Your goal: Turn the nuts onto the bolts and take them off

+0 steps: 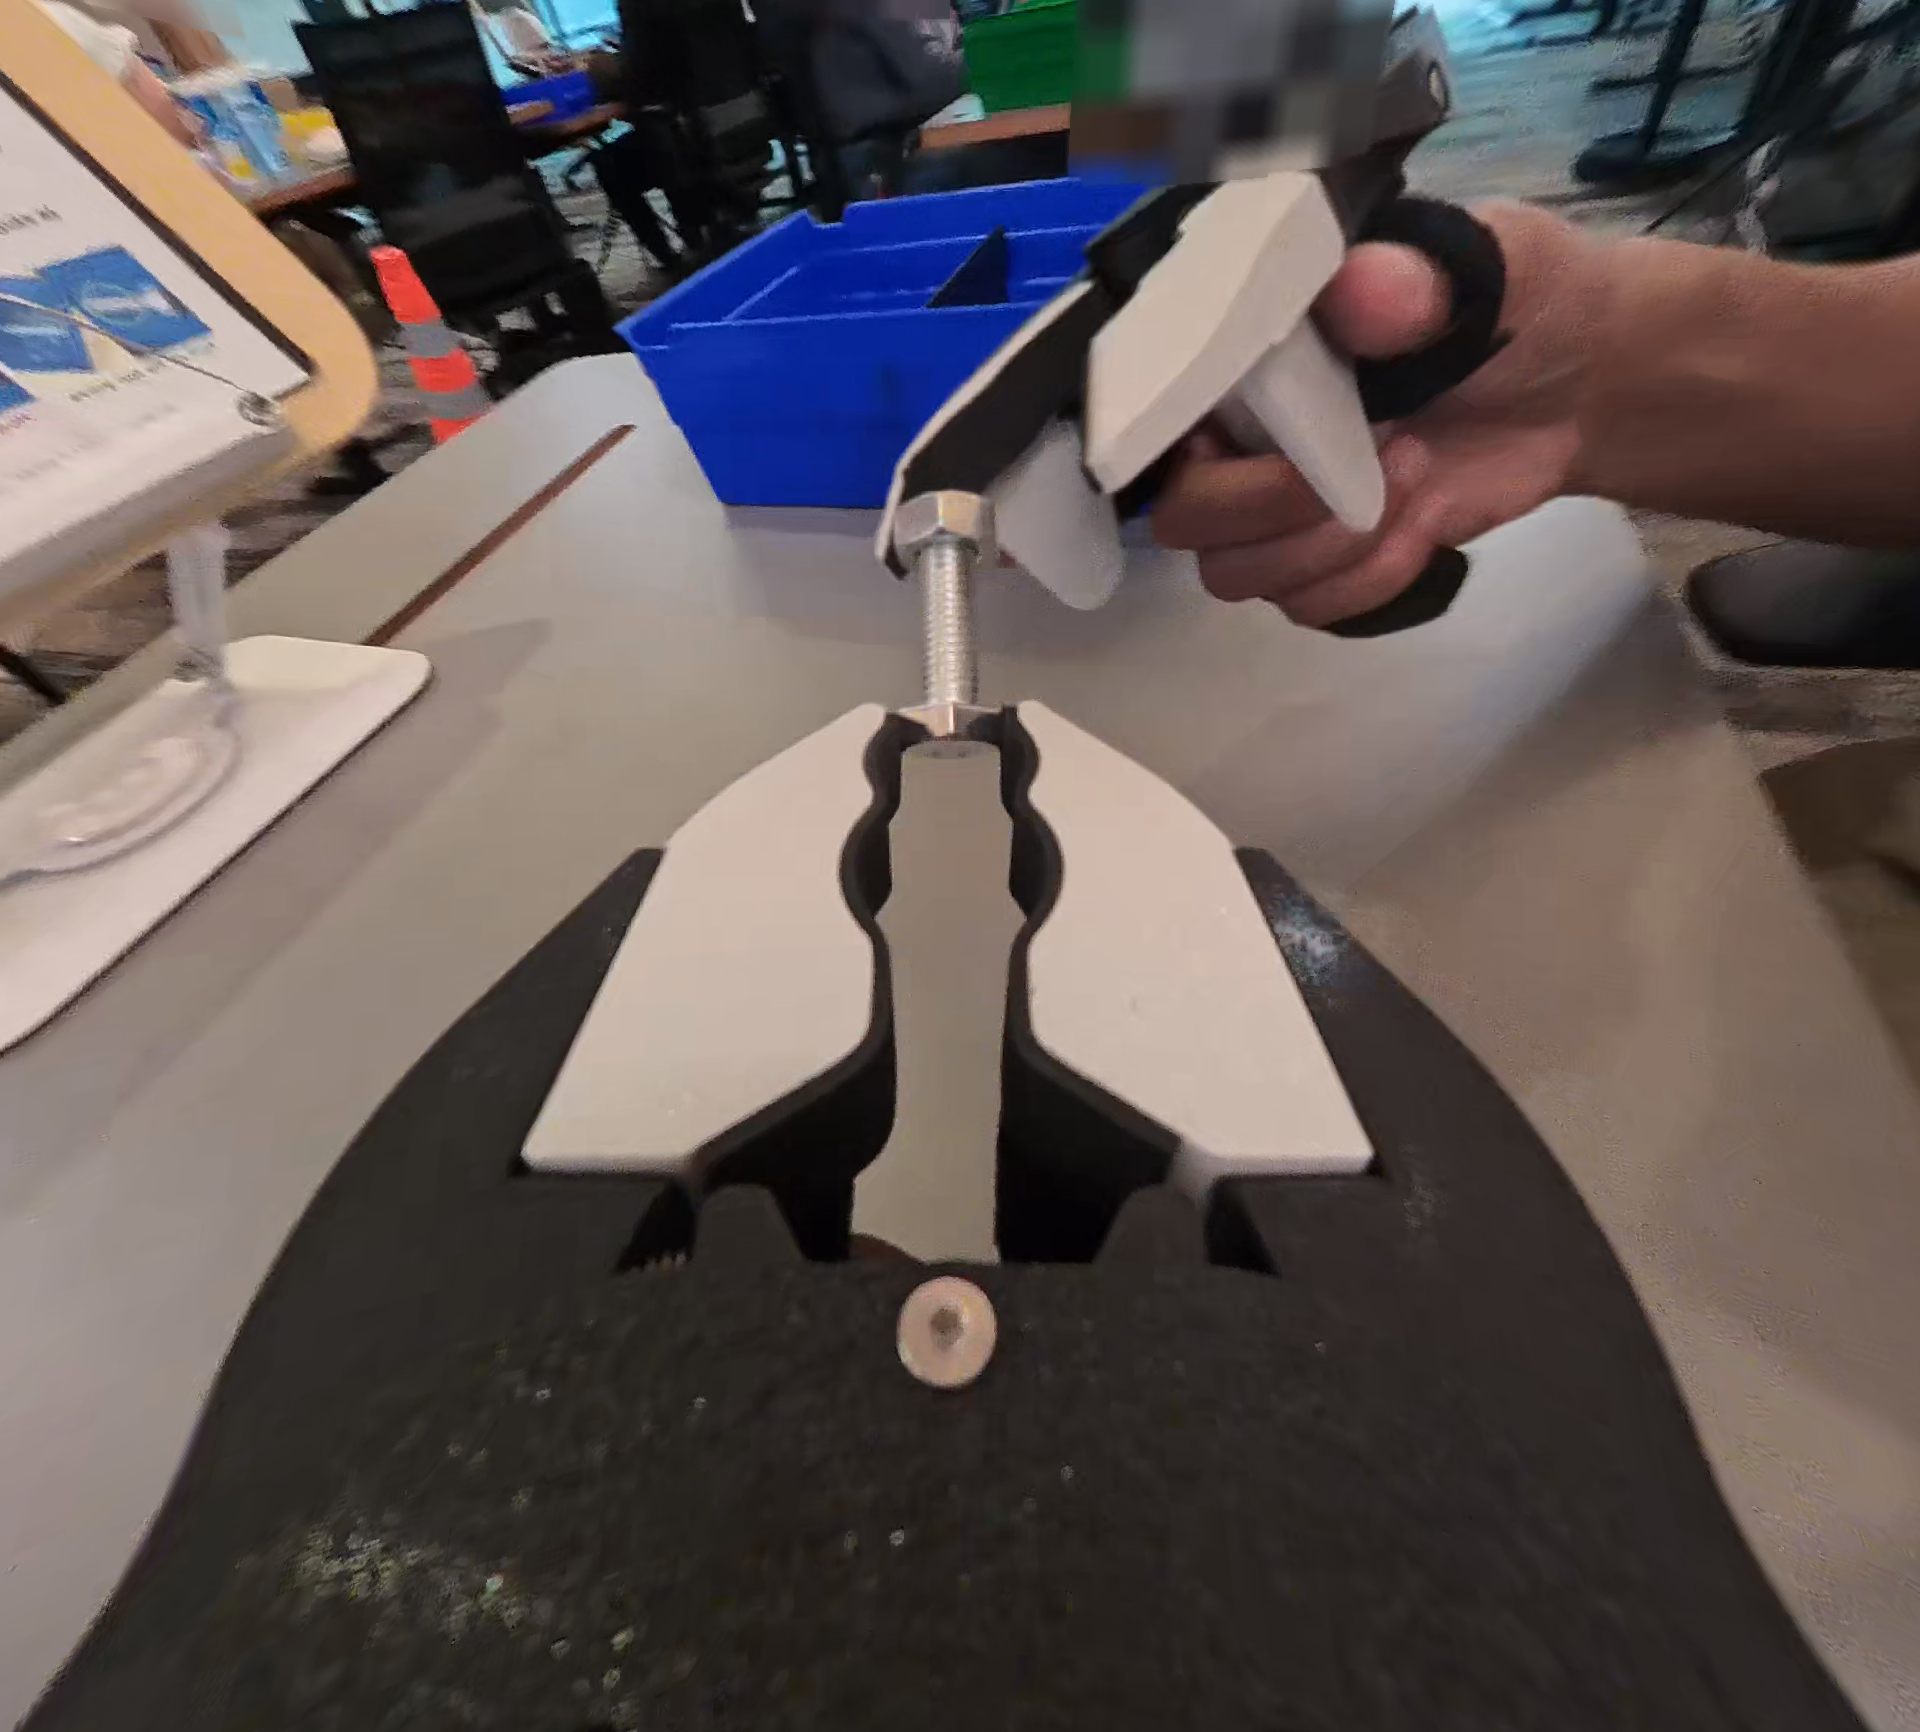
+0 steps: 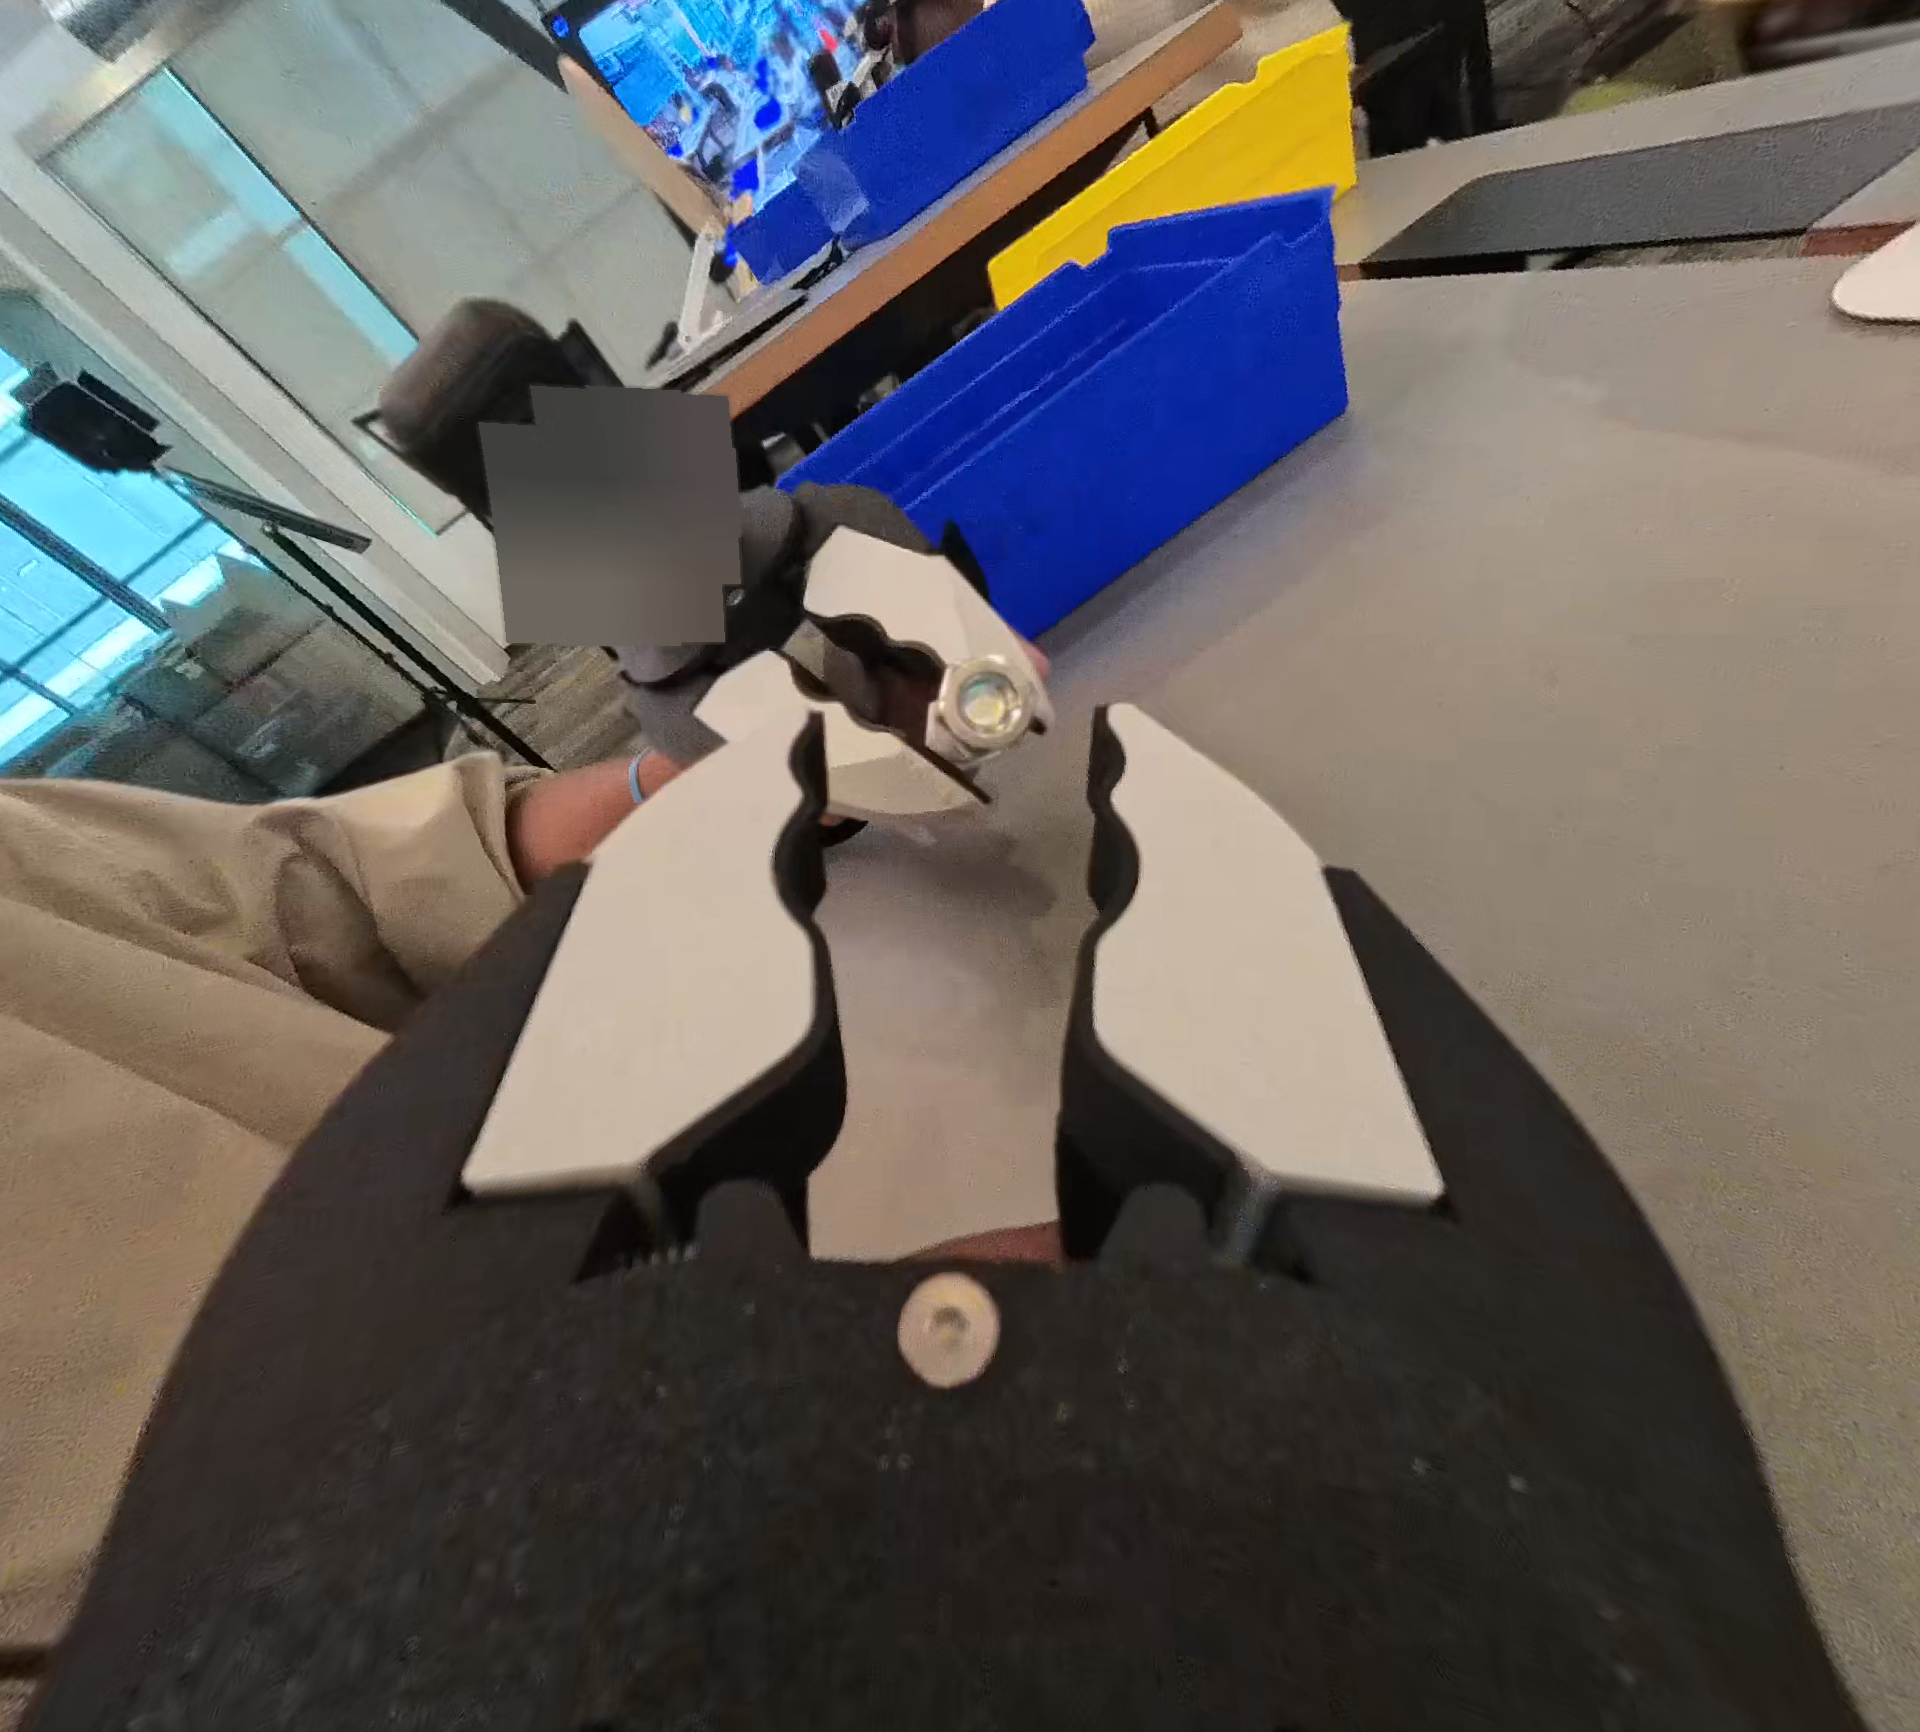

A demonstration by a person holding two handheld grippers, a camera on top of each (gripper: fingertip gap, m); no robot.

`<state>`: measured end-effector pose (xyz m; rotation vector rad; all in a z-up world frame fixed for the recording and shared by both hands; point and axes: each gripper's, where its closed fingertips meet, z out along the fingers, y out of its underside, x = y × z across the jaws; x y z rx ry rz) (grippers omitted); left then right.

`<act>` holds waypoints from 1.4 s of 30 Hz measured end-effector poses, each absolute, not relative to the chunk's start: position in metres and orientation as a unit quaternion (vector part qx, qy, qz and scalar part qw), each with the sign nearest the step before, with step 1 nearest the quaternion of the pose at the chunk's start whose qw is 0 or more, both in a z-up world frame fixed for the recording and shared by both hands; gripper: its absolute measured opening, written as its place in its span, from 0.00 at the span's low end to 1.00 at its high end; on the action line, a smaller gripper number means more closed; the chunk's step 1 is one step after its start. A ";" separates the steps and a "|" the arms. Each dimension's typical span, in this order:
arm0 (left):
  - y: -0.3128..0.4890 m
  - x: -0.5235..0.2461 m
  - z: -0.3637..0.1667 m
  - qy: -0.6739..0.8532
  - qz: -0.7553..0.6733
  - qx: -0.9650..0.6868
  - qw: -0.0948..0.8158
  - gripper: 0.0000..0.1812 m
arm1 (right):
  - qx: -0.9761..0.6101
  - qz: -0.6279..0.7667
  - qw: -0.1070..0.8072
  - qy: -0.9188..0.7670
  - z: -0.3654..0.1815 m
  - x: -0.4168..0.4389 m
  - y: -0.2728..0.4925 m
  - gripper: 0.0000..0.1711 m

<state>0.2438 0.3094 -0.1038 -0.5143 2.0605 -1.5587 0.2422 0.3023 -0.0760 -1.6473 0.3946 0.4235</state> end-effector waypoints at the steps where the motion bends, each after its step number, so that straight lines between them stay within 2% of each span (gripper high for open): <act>1: 0.308 0.244 -0.105 0.759 -0.566 -0.185 0.263 0.10 | -0.722 0.189 0.638 0.189 -0.080 0.245 0.302 0.27; 2: 0.306 0.243 -0.109 0.766 -0.560 -0.180 0.259 0.10 | -0.725 0.183 0.633 0.199 -0.085 0.247 0.302 0.28; 5: 0.303 0.243 -0.113 0.768 -0.555 -0.180 0.265 0.10 | -0.745 0.178 0.613 0.194 -0.097 0.243 0.306 0.11; 9: 0.301 0.239 -0.113 0.771 -0.565 -0.181 0.229 0.10 | -0.761 0.130 0.620 0.140 -0.095 0.239 0.306 0.11; 16: 0.292 0.212 -0.093 0.716 -0.673 -0.184 0.013 0.10 | -0.786 0.072 0.610 -0.067 -0.079 0.219 0.300 0.11; 21: 0.283 0.184 -0.083 0.677 -0.703 -0.157 -0.152 0.10 | -0.775 0.063 0.589 -0.222 -0.072 0.197 0.292 0.11; 24: 0.280 0.171 -0.080 0.657 -0.708 -0.139 -0.221 0.09 | -0.757 0.046 0.578 -0.302 -0.069 0.185 0.289 0.11; 29: 0.285 0.181 -0.080 0.656 -0.713 -0.155 -0.191 0.09 | -0.779 0.061 0.563 -0.268 -0.069 0.194 0.294 0.11; 30: 0.286 0.184 -0.079 0.657 -0.715 -0.158 -0.179 0.10 | -0.779 0.055 0.572 -0.251 -0.068 0.196 0.295 0.13; 31: 0.288 0.187 -0.079 0.659 -0.716 -0.162 -0.163 0.10 | -0.780 0.057 0.579 -0.231 -0.068 0.198 0.297 0.21; 33: 0.291 0.196 -0.080 0.666 -0.715 -0.174 -0.120 0.10 | -0.786 0.077 0.588 -0.175 -0.069 0.203 0.301 0.29; 34: 0.292 0.201 -0.081 0.673 -0.712 -0.180 -0.090 0.10 | -0.785 0.089 0.597 -0.142 -0.070 0.205 0.302 0.35; 37: 0.298 0.220 -0.088 0.698 -0.687 -0.202 0.026 0.10 | -0.780 0.107 0.616 -0.020 -0.077 0.221 0.306 0.38; 41: 0.307 0.241 -0.098 0.730 -0.621 -0.208 0.196 0.10 | -0.708 0.183 0.667 0.145 -0.070 0.234 0.304 0.34; 42: 0.306 0.241 -0.101 0.739 -0.606 -0.201 0.214 0.10 | -0.691 0.194 0.673 0.178 -0.070 0.239 0.303 0.34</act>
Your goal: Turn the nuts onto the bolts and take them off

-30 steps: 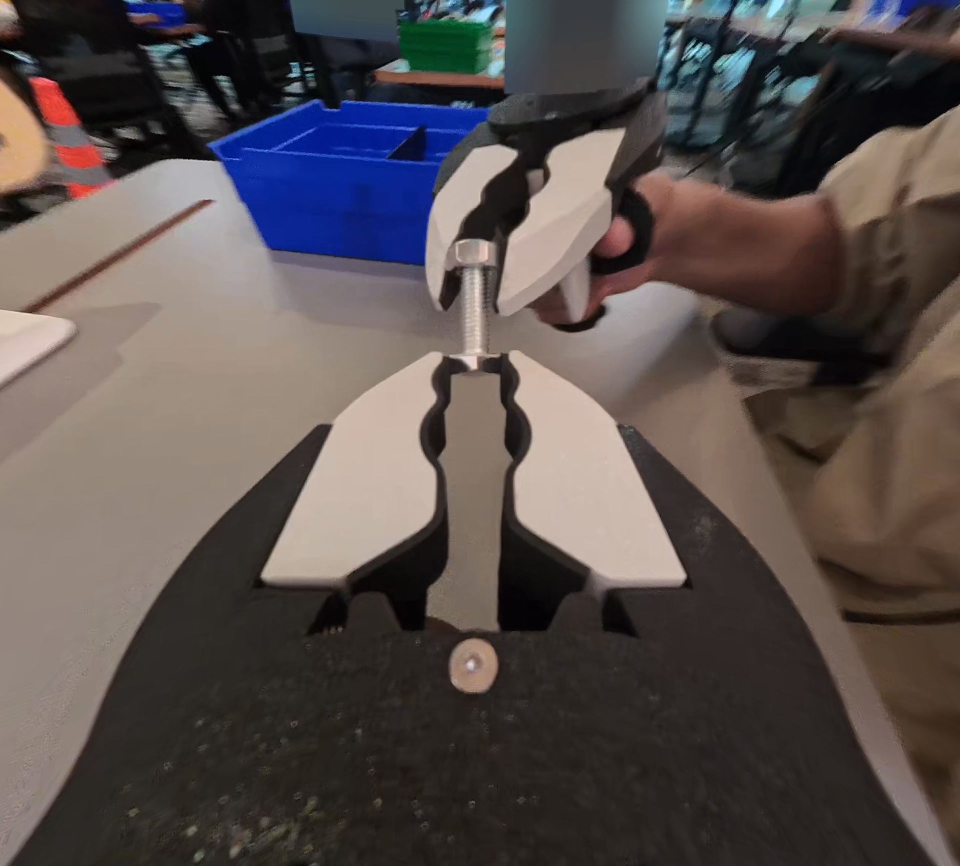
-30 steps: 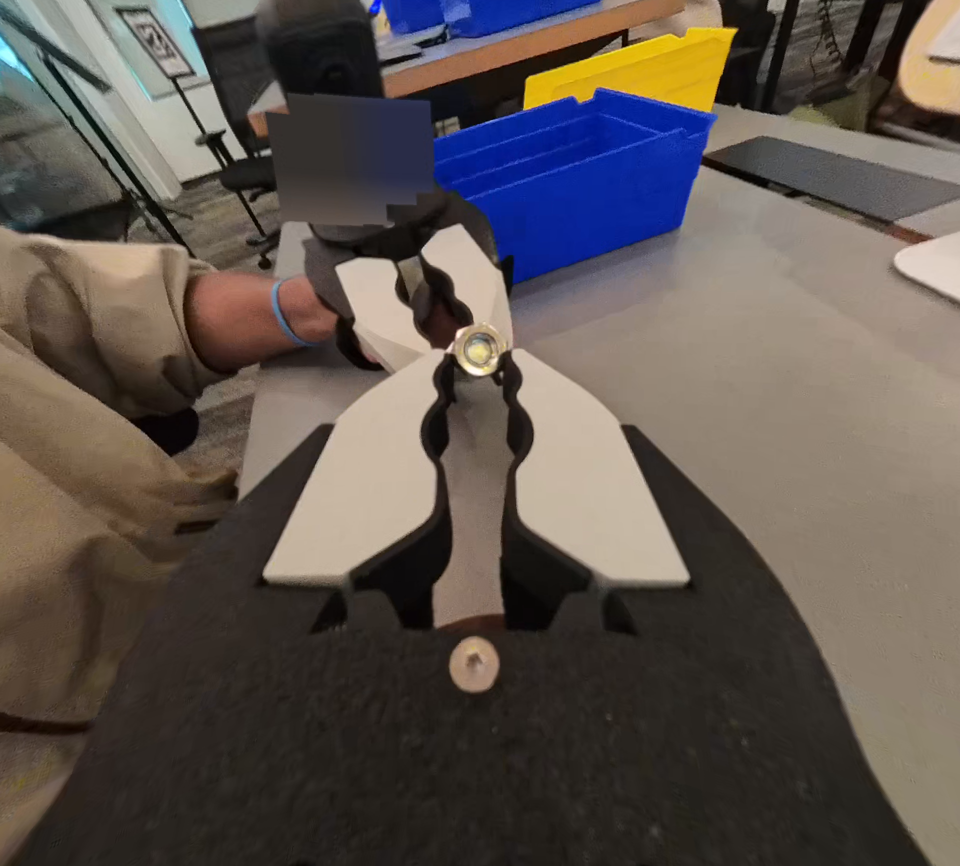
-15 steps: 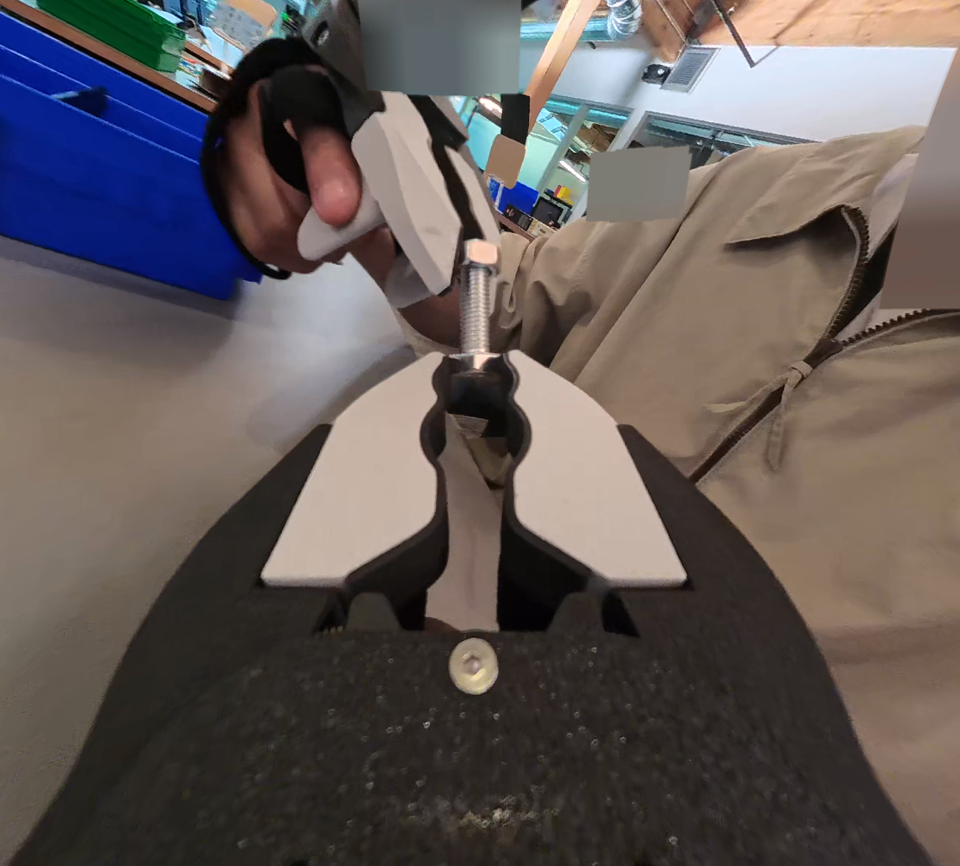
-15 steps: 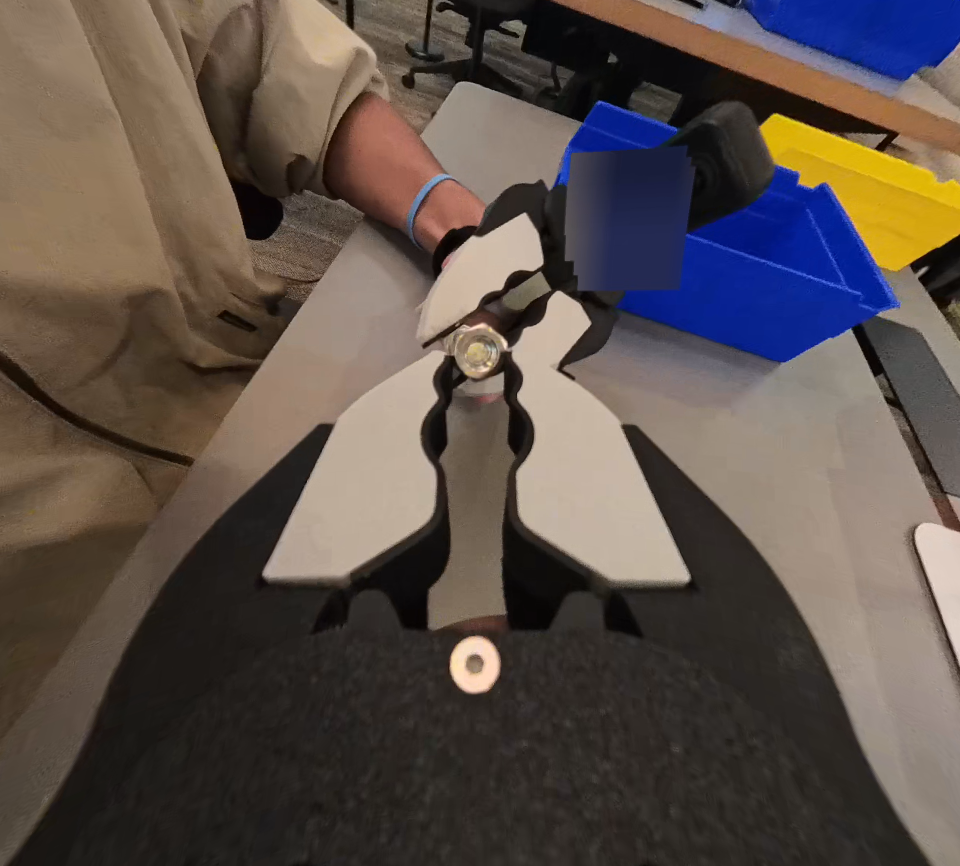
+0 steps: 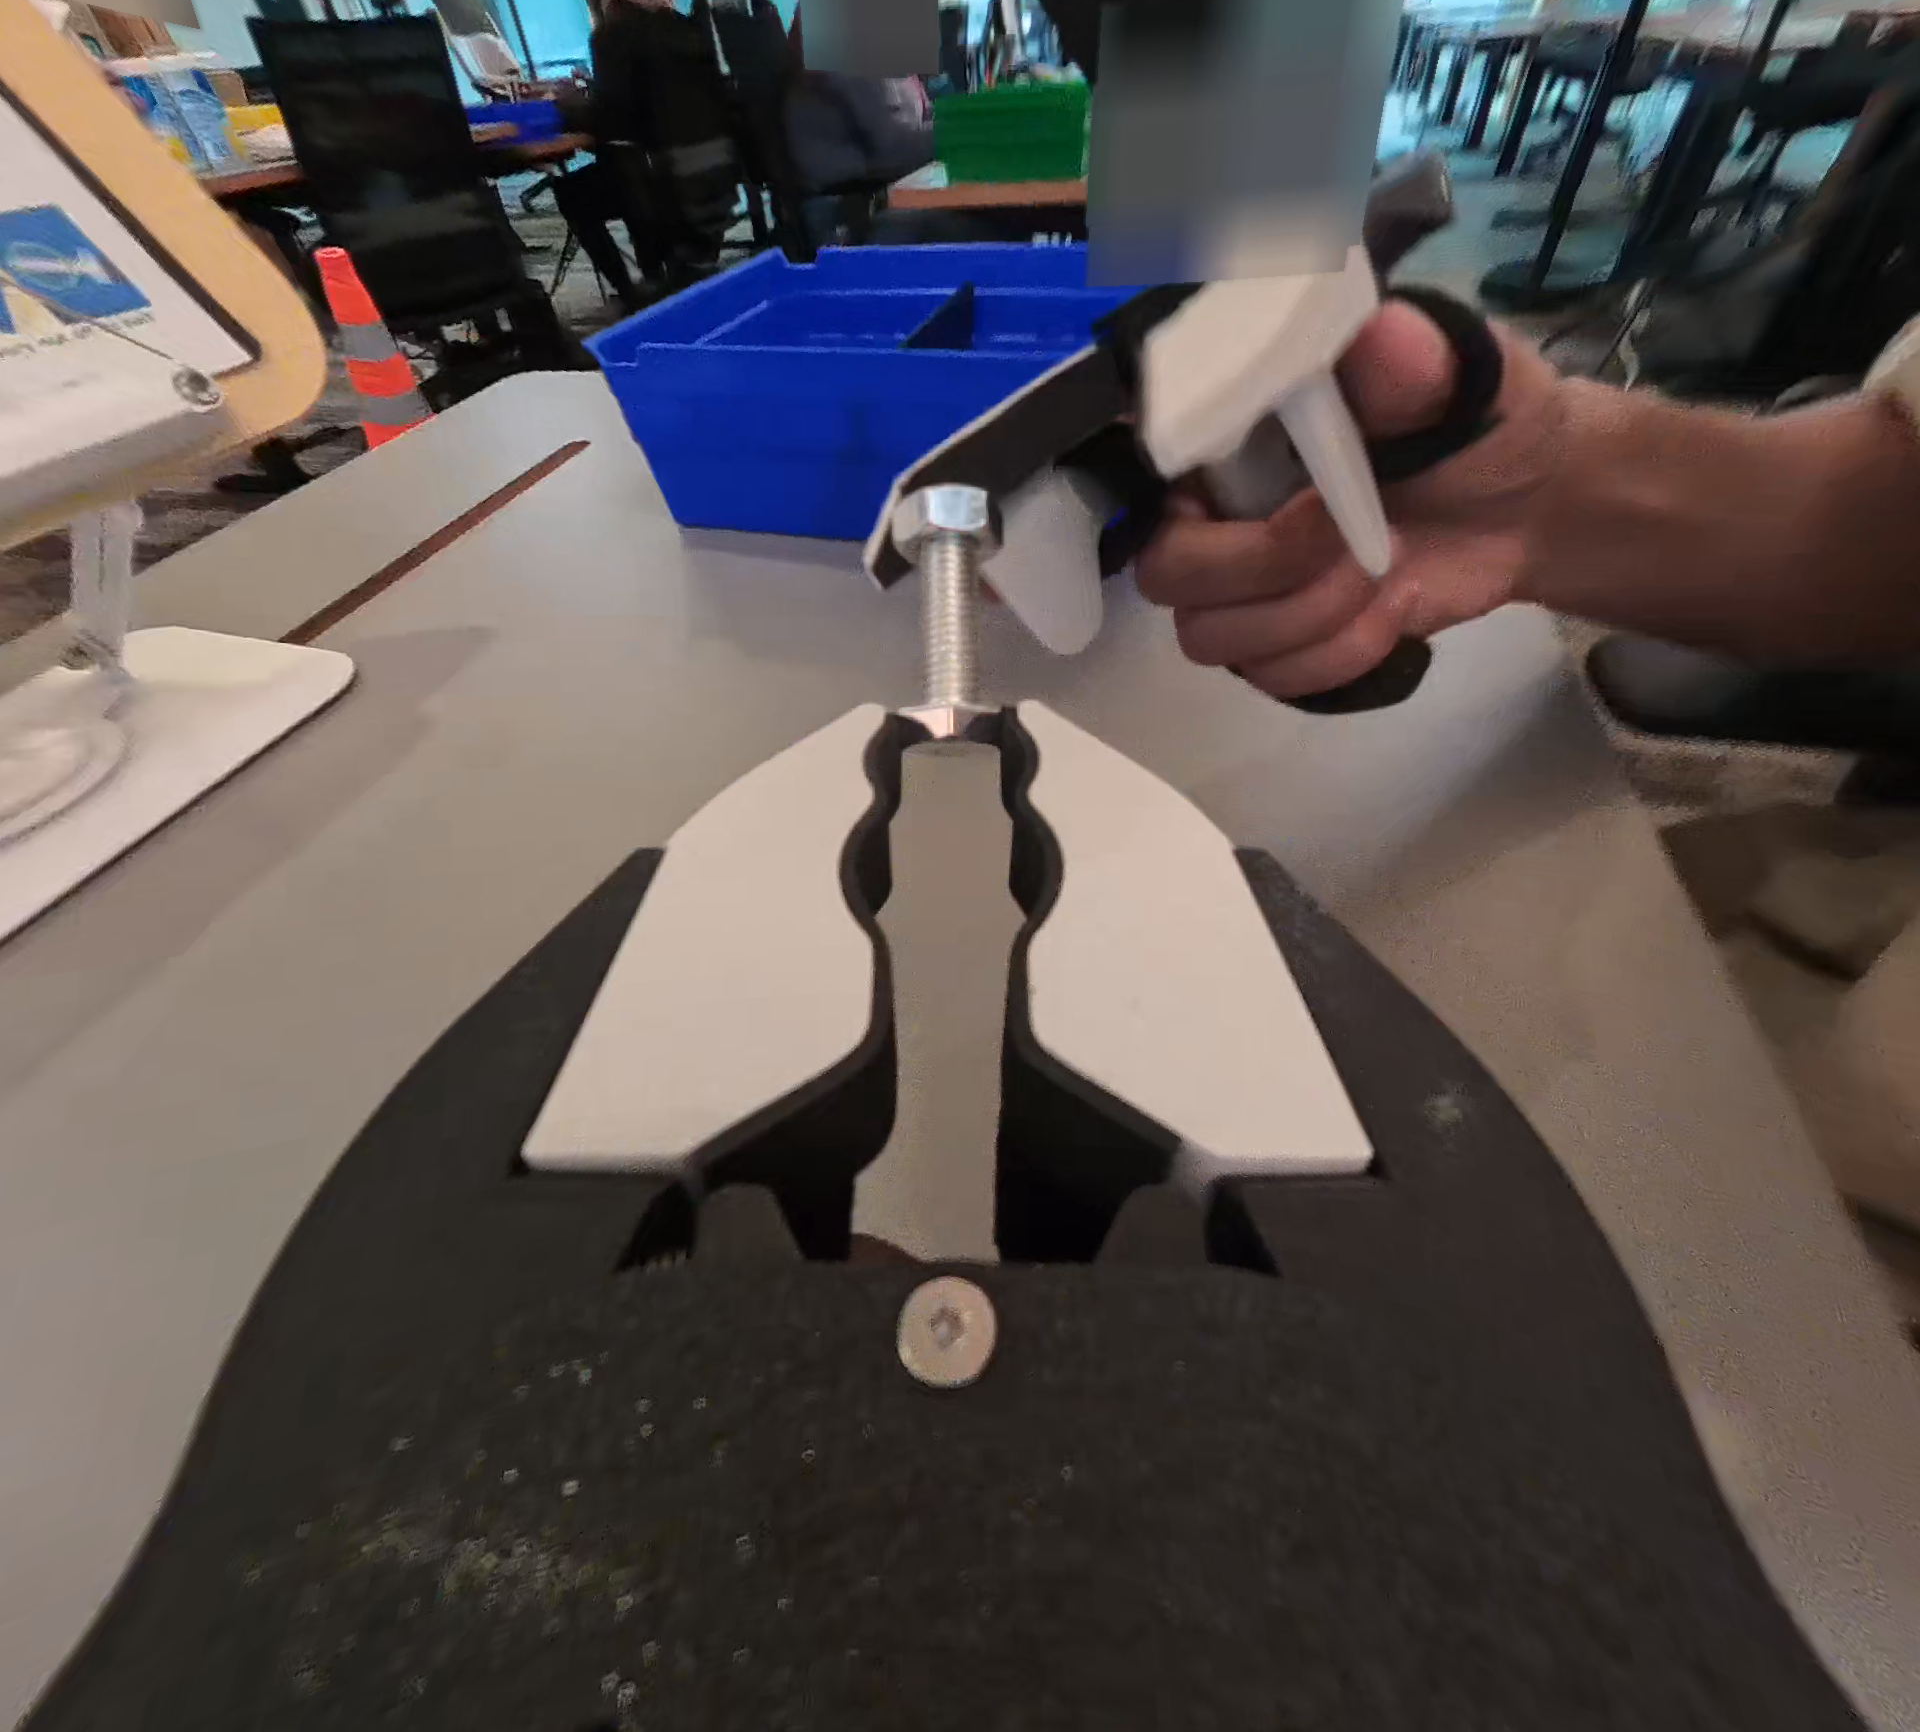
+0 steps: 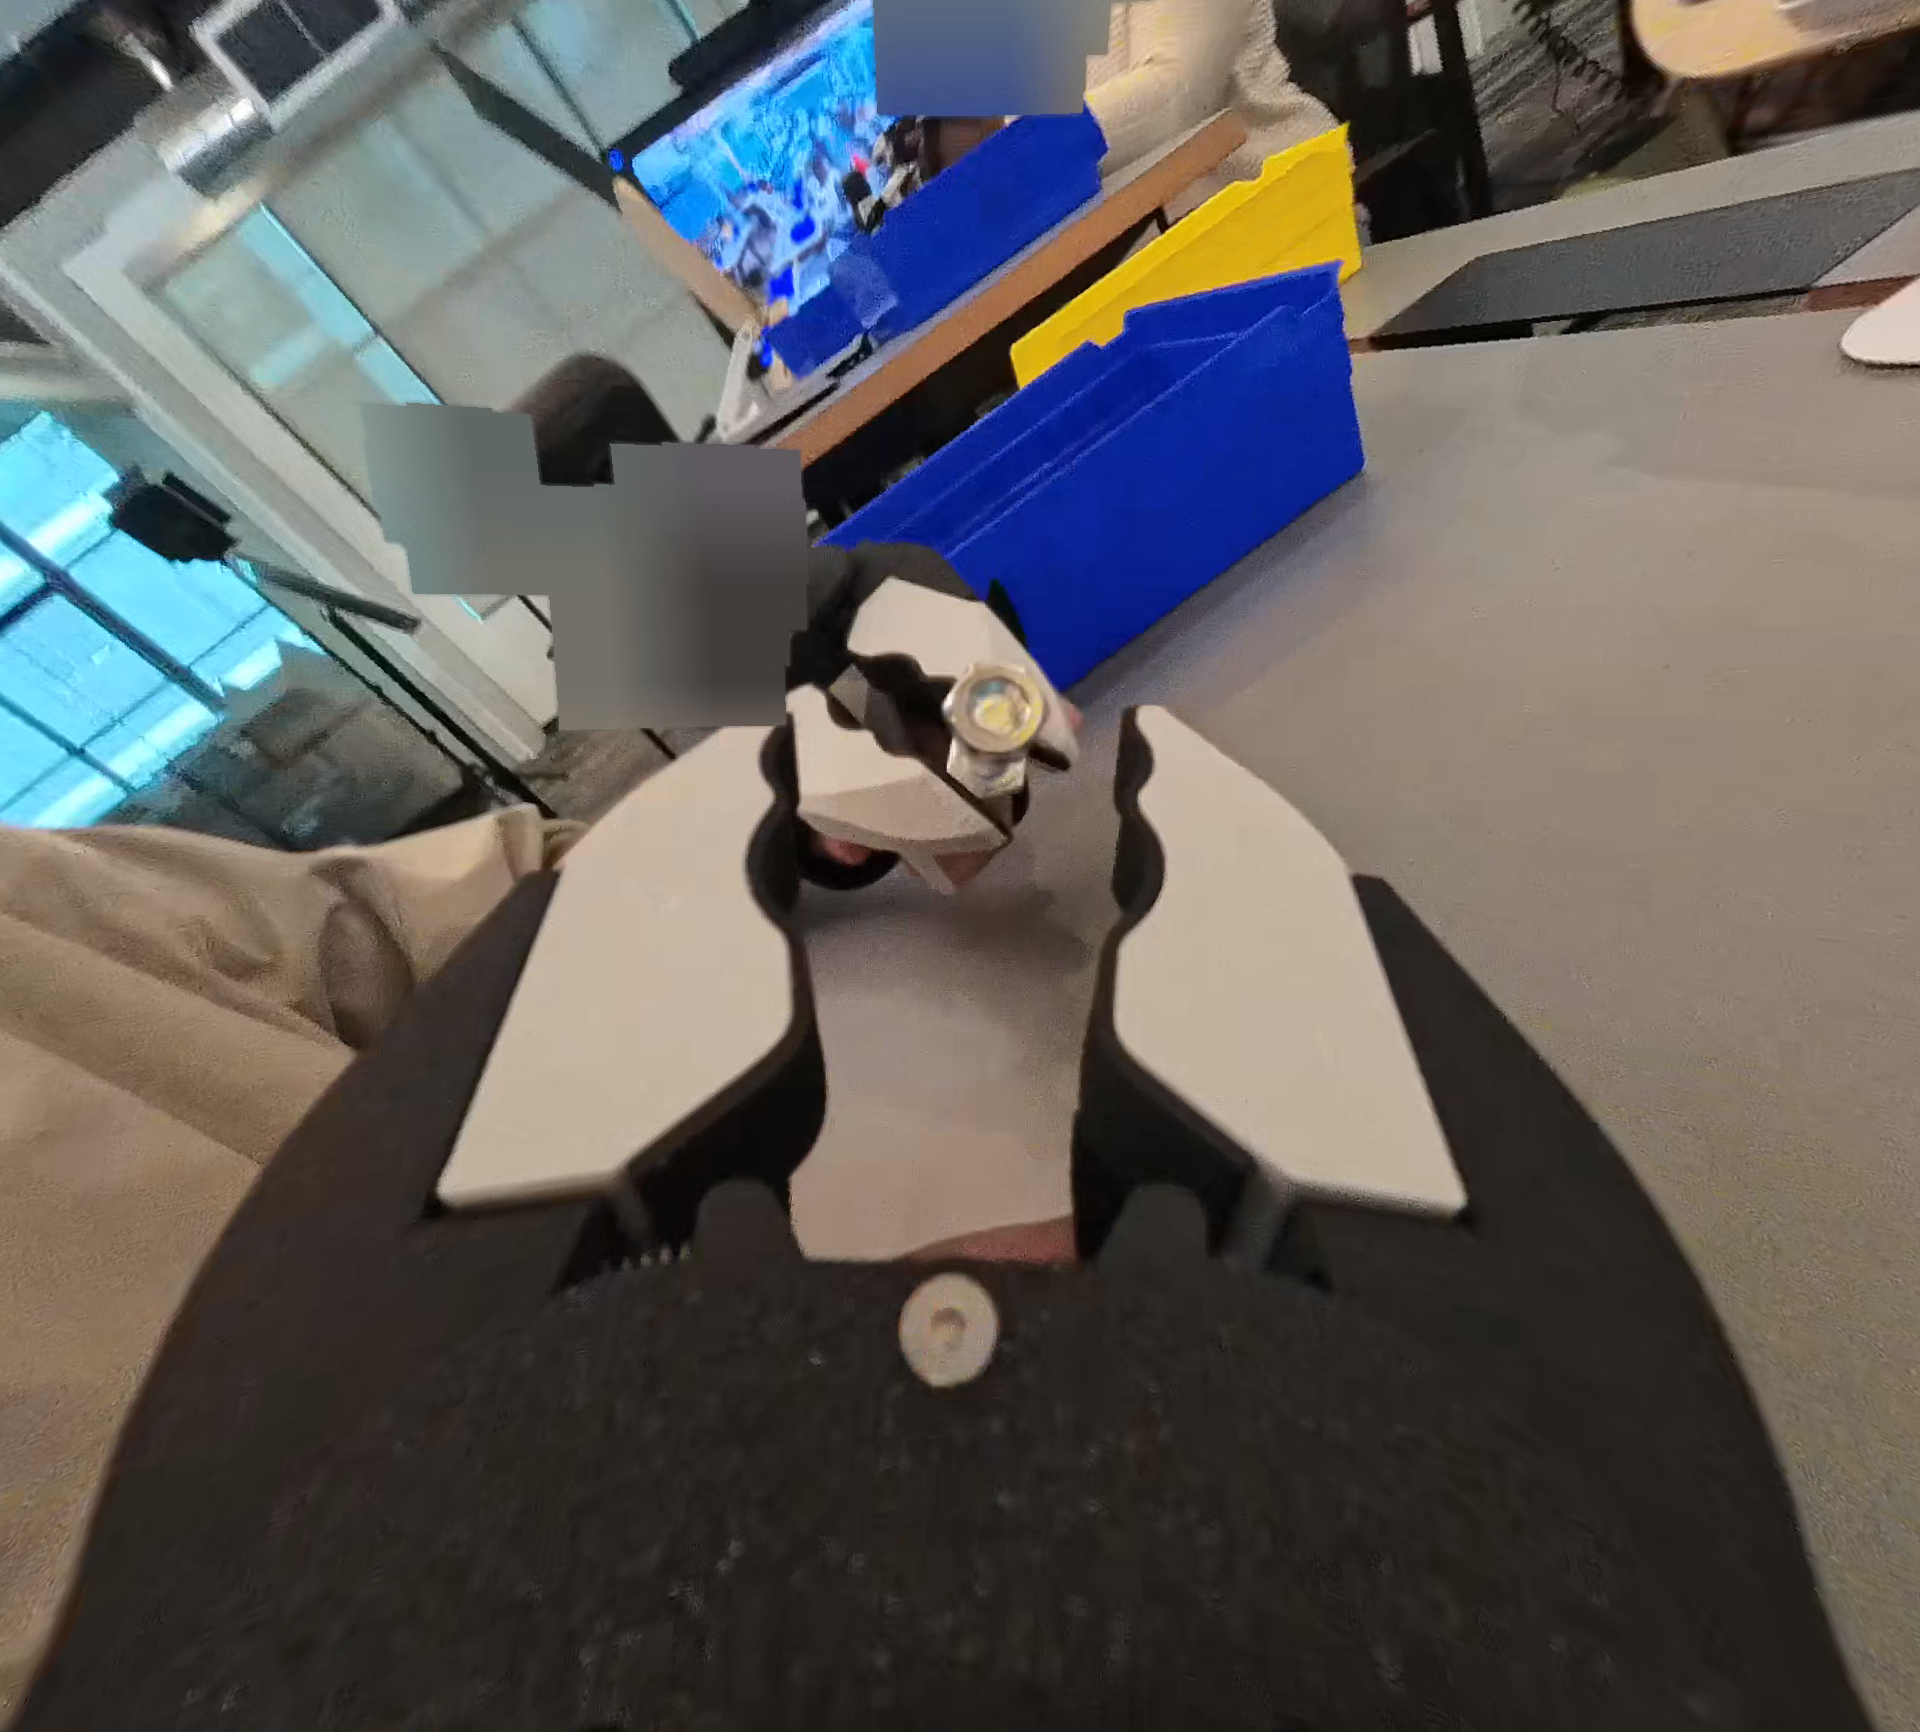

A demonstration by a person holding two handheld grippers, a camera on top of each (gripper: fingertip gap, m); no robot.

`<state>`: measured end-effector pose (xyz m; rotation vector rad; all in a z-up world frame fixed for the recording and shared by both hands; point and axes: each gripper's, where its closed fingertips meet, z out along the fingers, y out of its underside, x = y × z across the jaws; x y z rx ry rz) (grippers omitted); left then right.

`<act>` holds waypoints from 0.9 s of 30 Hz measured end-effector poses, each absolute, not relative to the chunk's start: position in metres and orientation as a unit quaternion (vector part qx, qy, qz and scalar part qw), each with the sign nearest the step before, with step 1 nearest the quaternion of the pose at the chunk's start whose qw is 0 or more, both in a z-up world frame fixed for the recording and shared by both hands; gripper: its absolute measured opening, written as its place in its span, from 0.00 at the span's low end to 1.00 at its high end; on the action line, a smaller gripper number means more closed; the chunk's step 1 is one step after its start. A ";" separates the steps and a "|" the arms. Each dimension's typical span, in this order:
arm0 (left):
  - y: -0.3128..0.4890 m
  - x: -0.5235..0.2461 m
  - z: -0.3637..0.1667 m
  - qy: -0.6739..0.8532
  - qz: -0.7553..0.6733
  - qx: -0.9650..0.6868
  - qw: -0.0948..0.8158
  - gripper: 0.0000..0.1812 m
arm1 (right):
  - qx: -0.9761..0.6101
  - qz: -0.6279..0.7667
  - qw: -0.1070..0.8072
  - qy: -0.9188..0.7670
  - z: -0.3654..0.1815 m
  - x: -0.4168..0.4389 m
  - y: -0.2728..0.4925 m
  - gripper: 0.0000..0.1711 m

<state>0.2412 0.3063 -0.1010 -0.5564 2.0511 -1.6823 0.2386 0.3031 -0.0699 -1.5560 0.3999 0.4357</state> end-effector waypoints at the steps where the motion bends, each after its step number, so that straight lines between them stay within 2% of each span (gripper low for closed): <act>1: 0.306 0.243 -0.103 0.744 -0.594 -0.197 0.234 0.10 | -0.680 0.197 0.678 0.200 -0.071 0.242 0.302 0.33; 8: 0.307 0.249 -0.107 0.747 -0.549 -0.189 0.325 0.10 | -0.657 0.184 0.659 0.316 -0.093 0.250 0.306 0.27; 12: 0.306 0.249 -0.108 0.749 -0.544 -0.186 0.328 0.10 | -0.618 0.187 0.677 0.354 -0.093 0.253 0.307 0.24; 15: 0.305 0.248 -0.111 0.753 -0.542 -0.187 0.323 0.10 | -0.615 0.169 0.685 0.351 -0.089 0.254 0.307 0.11; 17: 0.304 0.248 -0.110 0.753 -0.543 -0.186 0.322 0.10 | -0.626 0.160 0.682 0.343 -0.088 0.253 0.307 0.10; 20: 0.303 0.245 -0.108 0.750 -0.561 -0.192 0.293 0.10 | -0.645 0.142 0.683 0.313 -0.084 0.251 0.308 0.10; 27: 0.298 0.232 -0.097 0.726 -0.638 -0.204 0.157 0.10 | -0.707 0.113 0.683 0.143 -0.071 0.239 0.310 0.10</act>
